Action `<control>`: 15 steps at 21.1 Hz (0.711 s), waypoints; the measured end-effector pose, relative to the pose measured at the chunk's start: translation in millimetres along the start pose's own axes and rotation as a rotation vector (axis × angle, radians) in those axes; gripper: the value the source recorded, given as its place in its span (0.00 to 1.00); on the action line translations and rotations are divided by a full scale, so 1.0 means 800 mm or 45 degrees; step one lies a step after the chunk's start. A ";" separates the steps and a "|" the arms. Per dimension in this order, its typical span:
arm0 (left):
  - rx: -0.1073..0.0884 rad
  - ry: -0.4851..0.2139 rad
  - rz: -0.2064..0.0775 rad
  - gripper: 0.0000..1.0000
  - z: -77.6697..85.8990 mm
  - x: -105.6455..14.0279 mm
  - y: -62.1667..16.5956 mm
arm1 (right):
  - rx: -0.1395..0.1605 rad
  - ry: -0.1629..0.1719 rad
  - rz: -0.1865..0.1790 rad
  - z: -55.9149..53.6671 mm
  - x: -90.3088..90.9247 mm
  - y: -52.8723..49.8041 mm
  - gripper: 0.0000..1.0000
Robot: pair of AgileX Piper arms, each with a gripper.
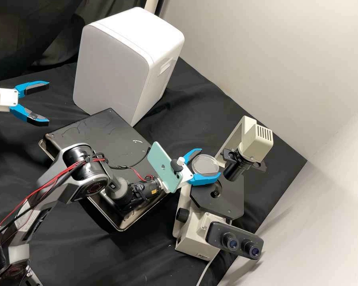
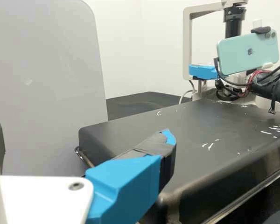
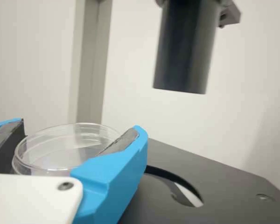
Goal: Place the petri dish on the microscope
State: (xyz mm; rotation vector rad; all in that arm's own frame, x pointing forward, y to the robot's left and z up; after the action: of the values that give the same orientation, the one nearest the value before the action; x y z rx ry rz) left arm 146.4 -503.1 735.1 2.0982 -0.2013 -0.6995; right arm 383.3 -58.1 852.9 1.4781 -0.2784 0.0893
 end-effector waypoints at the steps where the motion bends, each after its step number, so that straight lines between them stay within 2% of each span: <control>1: 0.000 0.000 0.000 1.00 0.000 0.000 0.0000 | 0.000 -0.006 0.007 0.003 0.001 0.000 0.00; 10: 0.000 0.000 0.000 1.00 0.000 0.000 0.0000 | 0.001 -0.003 0.030 0.008 0.002 0.001 0.00; 15: 0.000 0.000 0.000 1.00 0.000 0.000 0.0000 | -0.007 0.019 0.046 0.012 0.002 -0.002 0.00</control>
State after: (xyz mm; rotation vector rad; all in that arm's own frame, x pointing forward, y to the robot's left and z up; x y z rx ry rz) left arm 146.4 -503.1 735.1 2.0982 -0.2013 -0.6995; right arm 384.3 -68.0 852.7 1.4665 -0.2936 0.1286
